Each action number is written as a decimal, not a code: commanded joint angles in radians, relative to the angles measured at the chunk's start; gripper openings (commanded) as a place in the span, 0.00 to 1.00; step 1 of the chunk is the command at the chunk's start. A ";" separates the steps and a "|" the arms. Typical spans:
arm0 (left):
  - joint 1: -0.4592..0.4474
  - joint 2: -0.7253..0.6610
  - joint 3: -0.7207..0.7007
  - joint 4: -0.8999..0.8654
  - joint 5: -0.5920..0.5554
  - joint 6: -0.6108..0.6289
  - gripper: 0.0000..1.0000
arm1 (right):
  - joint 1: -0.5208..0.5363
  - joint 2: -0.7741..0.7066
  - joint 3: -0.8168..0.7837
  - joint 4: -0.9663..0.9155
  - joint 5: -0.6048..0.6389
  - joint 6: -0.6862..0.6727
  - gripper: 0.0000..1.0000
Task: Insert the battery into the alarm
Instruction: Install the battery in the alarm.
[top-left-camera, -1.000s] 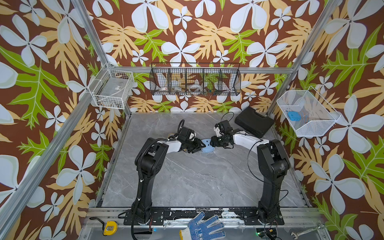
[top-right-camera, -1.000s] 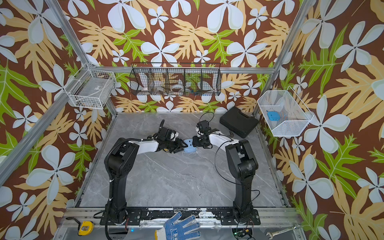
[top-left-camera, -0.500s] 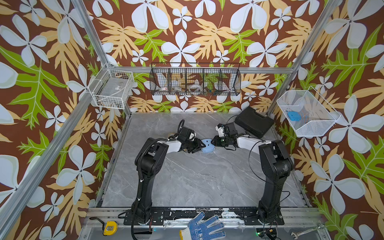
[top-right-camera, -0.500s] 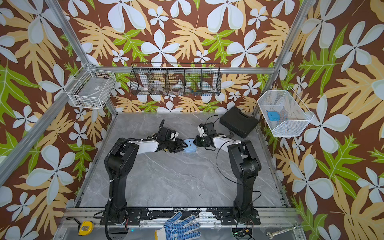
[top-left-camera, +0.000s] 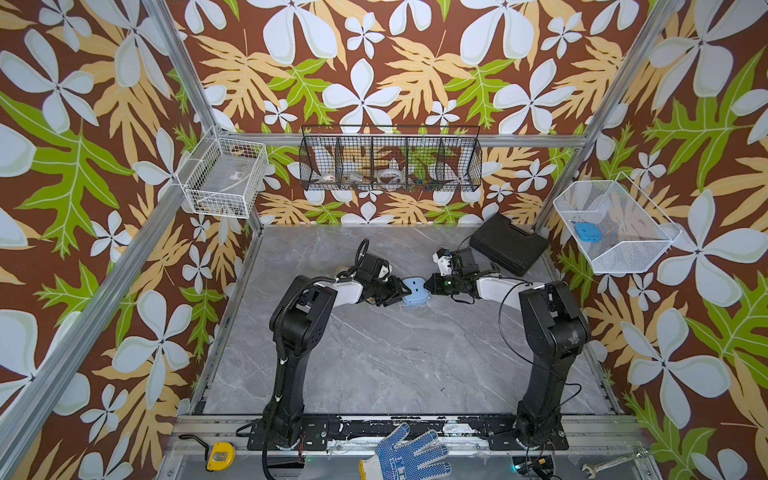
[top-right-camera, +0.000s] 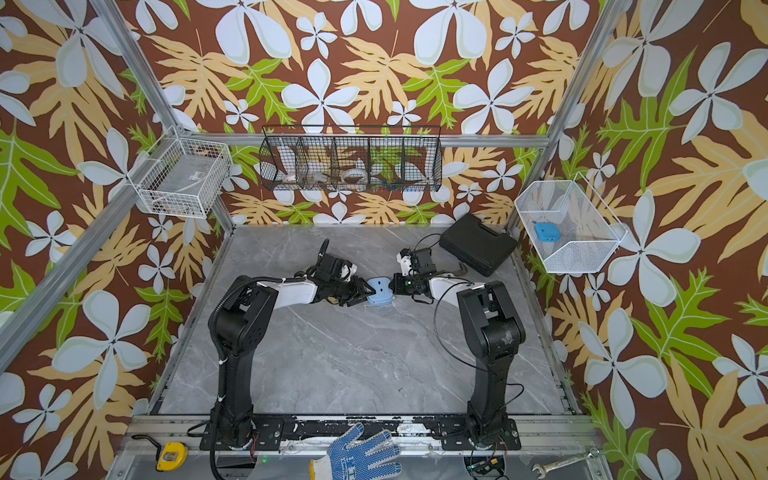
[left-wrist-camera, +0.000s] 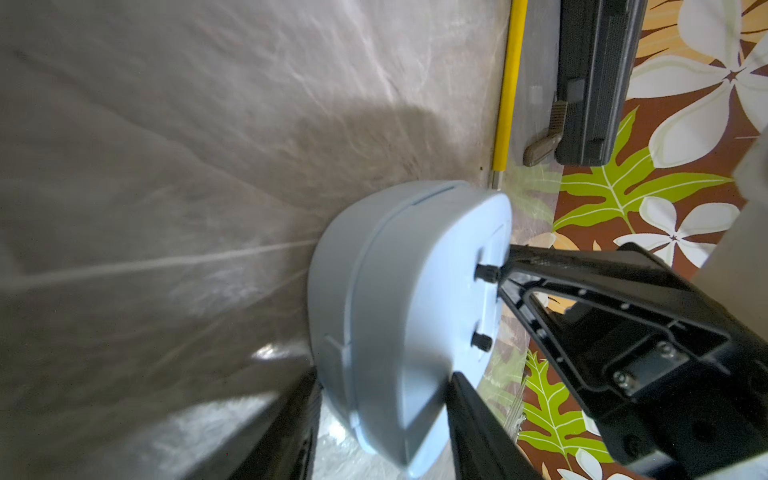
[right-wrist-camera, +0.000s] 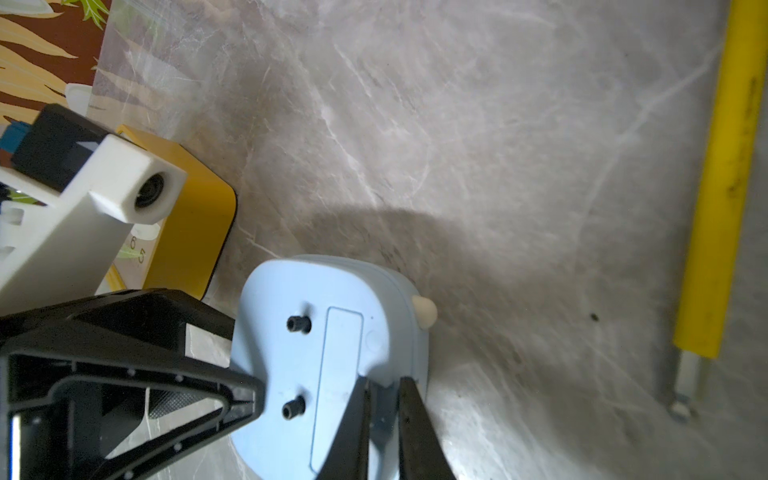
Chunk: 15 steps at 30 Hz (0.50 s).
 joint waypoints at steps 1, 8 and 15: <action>0.000 -0.013 0.002 -0.020 -0.017 0.013 0.50 | 0.000 0.003 0.002 -0.155 0.024 -0.020 0.12; 0.000 -0.021 0.005 -0.022 -0.018 0.019 0.50 | -0.008 -0.002 0.037 -0.165 -0.002 -0.027 0.26; 0.000 -0.042 0.009 -0.016 -0.016 0.030 0.50 | -0.008 -0.070 0.057 -0.158 0.049 -0.033 0.48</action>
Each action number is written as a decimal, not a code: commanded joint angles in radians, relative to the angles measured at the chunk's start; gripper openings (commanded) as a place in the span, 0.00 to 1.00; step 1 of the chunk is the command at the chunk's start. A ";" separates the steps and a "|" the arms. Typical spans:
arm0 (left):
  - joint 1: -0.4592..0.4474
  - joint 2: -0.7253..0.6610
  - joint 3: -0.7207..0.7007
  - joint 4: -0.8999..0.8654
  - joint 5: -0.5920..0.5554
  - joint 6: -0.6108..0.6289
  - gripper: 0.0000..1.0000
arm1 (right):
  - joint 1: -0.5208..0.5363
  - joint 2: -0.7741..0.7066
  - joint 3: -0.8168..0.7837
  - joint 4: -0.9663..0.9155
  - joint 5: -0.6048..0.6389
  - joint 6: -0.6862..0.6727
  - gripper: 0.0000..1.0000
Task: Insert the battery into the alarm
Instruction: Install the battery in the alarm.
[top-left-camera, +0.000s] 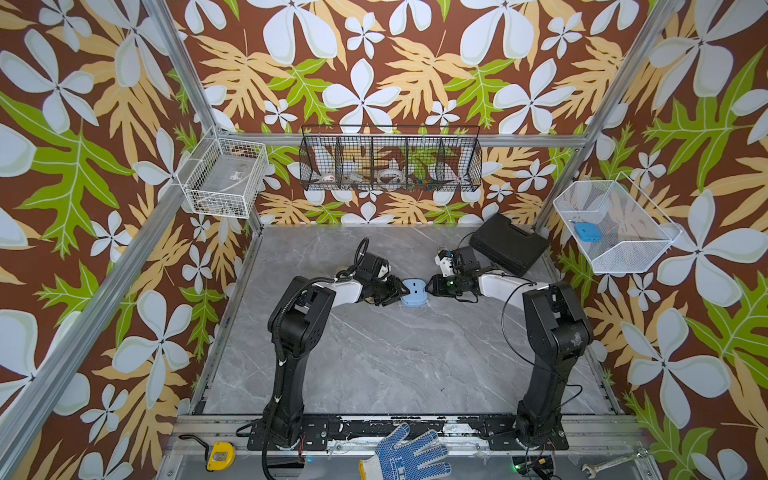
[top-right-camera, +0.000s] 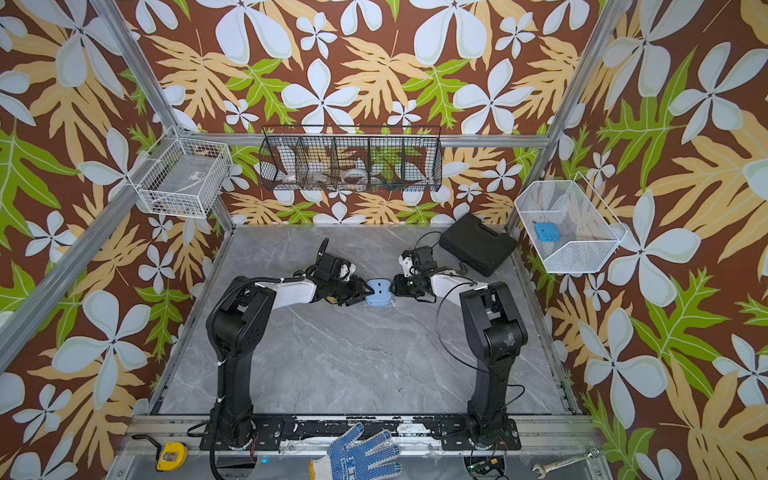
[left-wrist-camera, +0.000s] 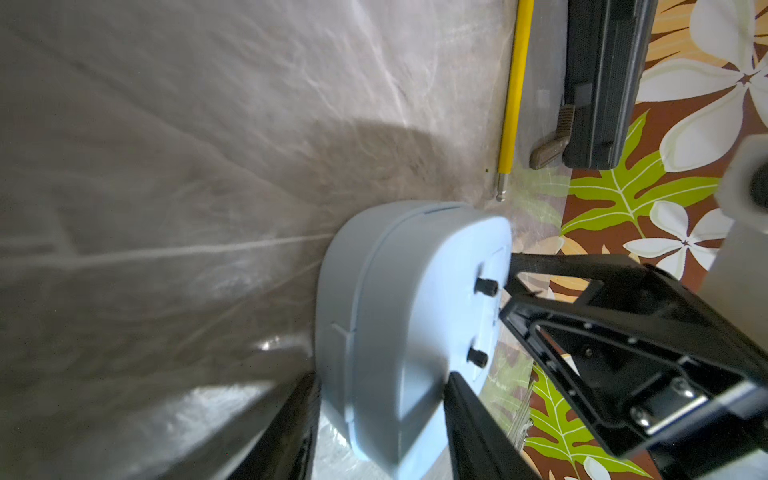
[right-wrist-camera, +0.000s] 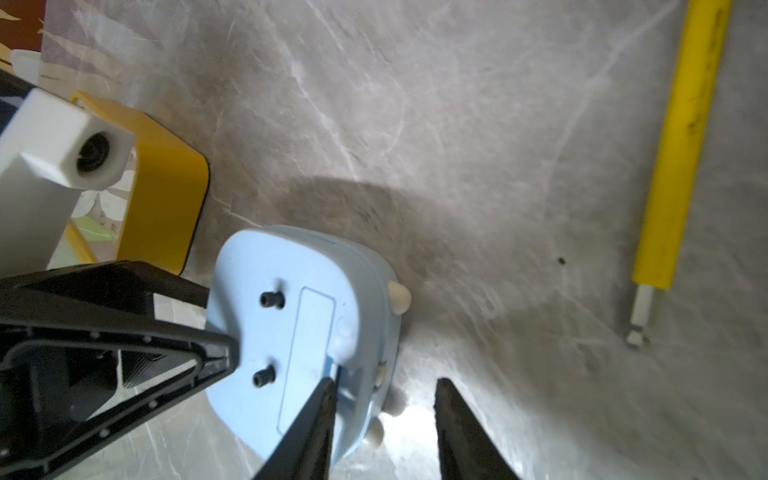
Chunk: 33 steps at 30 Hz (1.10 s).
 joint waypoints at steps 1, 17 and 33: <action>0.000 -0.024 0.009 0.017 0.006 0.013 0.50 | 0.000 -0.037 0.017 -0.016 0.043 -0.014 0.50; 0.085 -0.225 -0.113 0.159 0.004 -0.001 0.57 | 0.234 -0.097 0.006 -0.069 0.471 0.051 1.00; 0.116 -0.233 -0.181 0.215 0.026 -0.010 0.58 | 0.278 0.036 0.092 -0.081 0.503 0.124 0.99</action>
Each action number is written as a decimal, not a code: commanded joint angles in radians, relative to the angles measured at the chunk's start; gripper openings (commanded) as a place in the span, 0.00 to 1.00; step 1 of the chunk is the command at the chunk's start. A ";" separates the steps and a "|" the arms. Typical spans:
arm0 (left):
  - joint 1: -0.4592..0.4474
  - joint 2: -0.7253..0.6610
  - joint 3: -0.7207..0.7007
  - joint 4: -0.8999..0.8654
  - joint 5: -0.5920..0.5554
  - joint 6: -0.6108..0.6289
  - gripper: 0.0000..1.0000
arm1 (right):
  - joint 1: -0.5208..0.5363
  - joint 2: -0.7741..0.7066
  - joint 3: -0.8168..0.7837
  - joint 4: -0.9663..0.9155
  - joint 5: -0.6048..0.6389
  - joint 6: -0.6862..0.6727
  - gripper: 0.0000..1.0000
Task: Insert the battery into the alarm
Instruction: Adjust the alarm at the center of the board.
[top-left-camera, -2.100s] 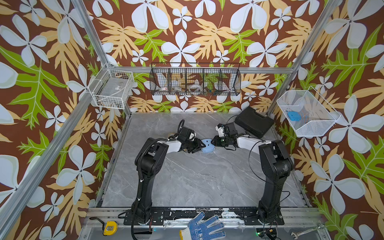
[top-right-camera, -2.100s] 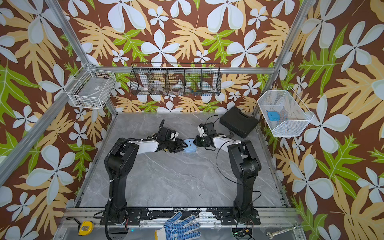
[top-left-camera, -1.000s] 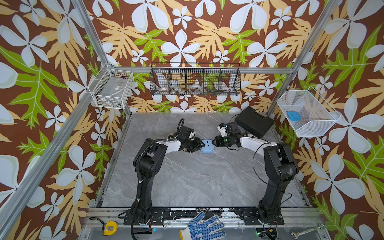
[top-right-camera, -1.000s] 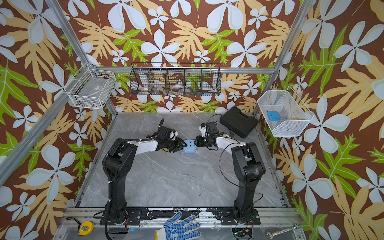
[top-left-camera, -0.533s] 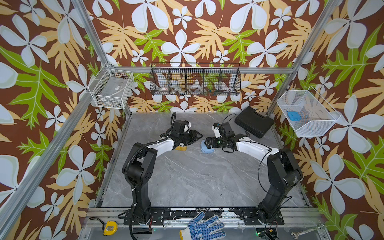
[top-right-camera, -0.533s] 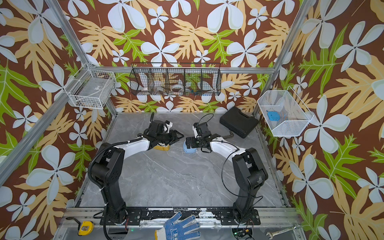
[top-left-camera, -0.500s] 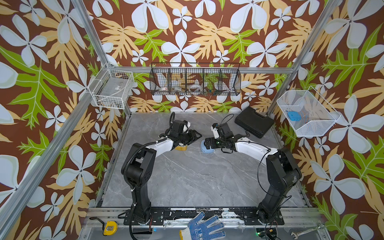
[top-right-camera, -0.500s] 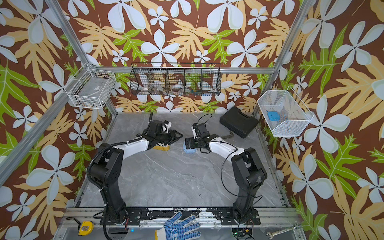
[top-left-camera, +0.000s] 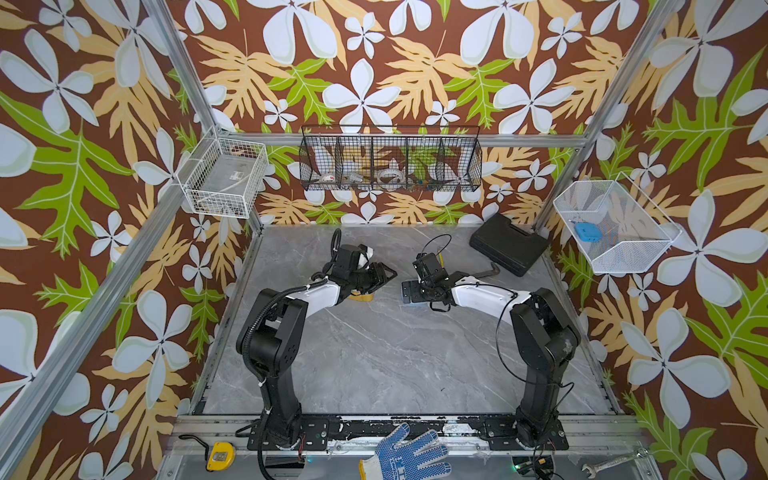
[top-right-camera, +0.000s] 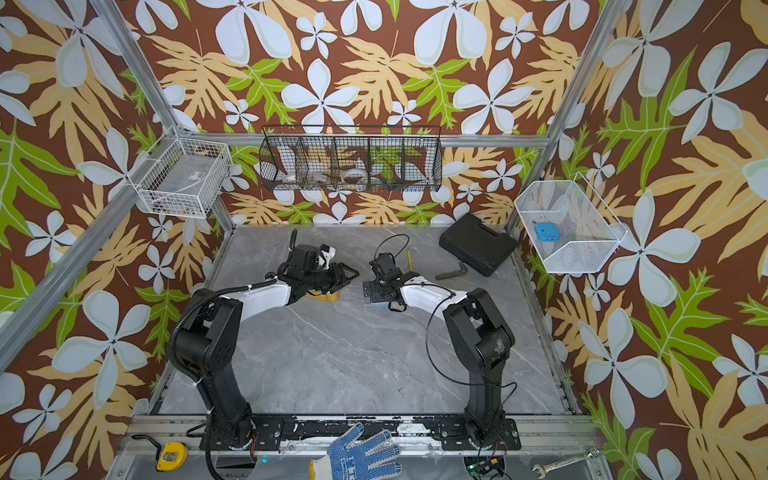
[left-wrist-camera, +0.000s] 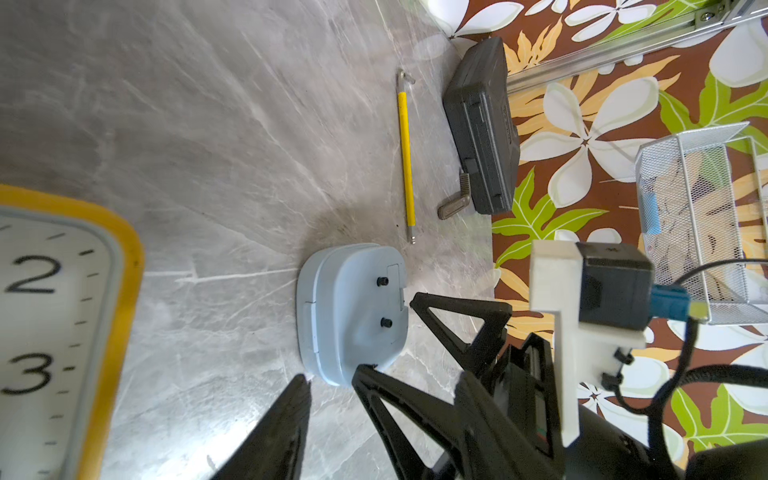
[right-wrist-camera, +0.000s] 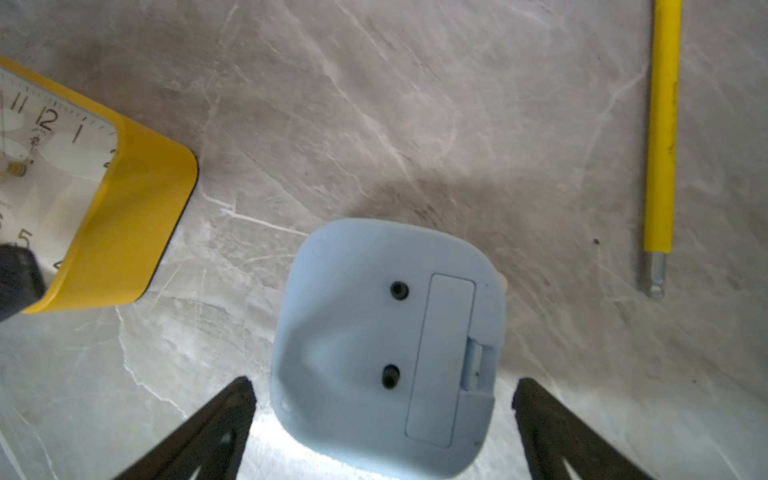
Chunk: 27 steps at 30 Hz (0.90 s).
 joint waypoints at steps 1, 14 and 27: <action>0.005 -0.002 -0.007 0.048 0.014 -0.011 0.58 | -0.001 0.017 0.014 -0.006 0.004 0.019 0.99; 0.010 0.022 -0.012 0.050 -0.015 -0.044 0.68 | -0.001 0.081 0.058 -0.038 -0.005 0.023 1.00; 0.004 0.100 -0.015 0.122 0.016 -0.142 0.89 | -0.038 0.058 0.075 -0.043 -0.116 -0.029 0.94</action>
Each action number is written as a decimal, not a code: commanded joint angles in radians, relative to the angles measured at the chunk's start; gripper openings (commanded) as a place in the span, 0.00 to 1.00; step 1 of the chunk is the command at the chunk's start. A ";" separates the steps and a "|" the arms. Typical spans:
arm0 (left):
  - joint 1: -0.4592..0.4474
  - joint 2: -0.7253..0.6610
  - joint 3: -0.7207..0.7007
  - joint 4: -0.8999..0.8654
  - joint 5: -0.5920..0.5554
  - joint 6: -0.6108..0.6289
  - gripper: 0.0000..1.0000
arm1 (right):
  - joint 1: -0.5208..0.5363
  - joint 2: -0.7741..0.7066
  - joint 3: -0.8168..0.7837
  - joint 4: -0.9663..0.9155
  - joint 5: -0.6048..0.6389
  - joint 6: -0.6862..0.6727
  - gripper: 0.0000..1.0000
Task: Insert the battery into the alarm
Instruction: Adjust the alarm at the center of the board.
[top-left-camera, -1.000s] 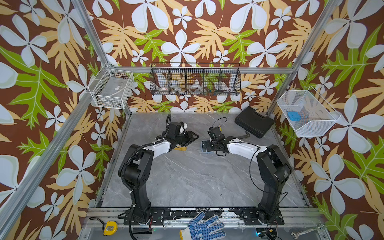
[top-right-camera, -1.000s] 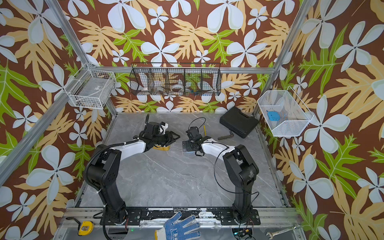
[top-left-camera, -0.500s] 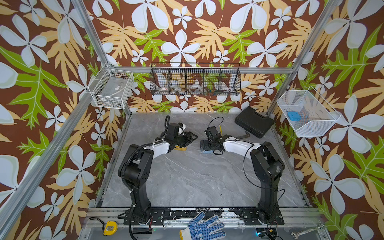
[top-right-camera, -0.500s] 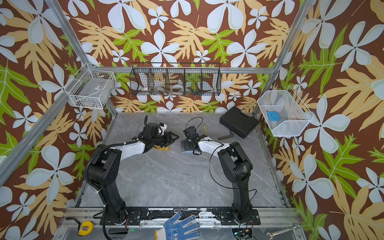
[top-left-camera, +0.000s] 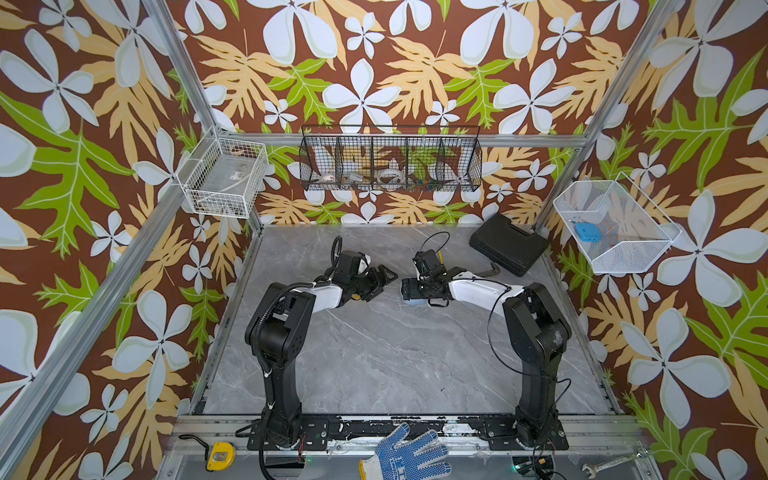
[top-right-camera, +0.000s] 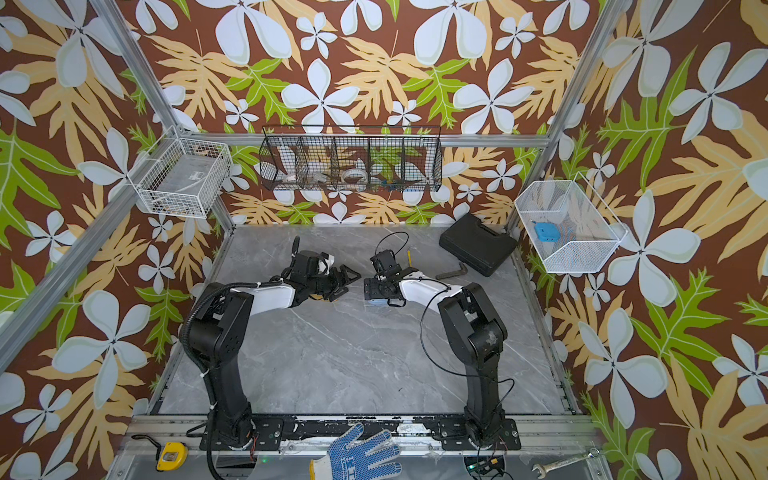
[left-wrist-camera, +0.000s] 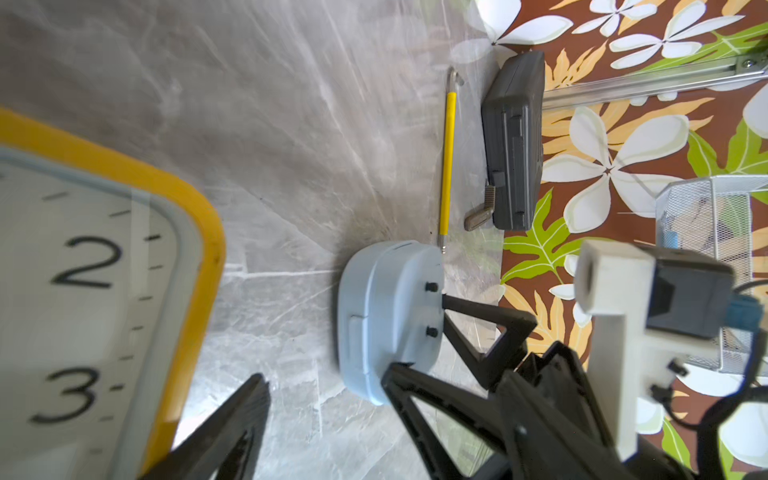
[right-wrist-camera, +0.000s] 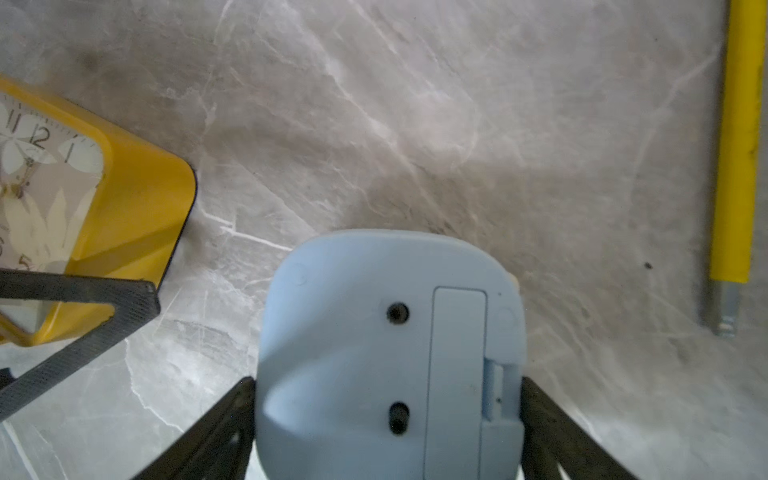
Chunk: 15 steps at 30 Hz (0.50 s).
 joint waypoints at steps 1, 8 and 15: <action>-0.002 0.005 -0.001 0.038 0.005 -0.026 0.88 | 0.004 0.004 0.013 -0.007 -0.050 -0.025 0.99; -0.002 0.008 -0.011 0.054 0.004 -0.050 0.89 | 0.030 0.051 0.042 -0.039 0.006 -0.027 0.99; -0.003 0.016 -0.009 0.061 -0.002 -0.063 0.89 | 0.033 0.042 0.015 -0.030 0.086 -0.004 0.99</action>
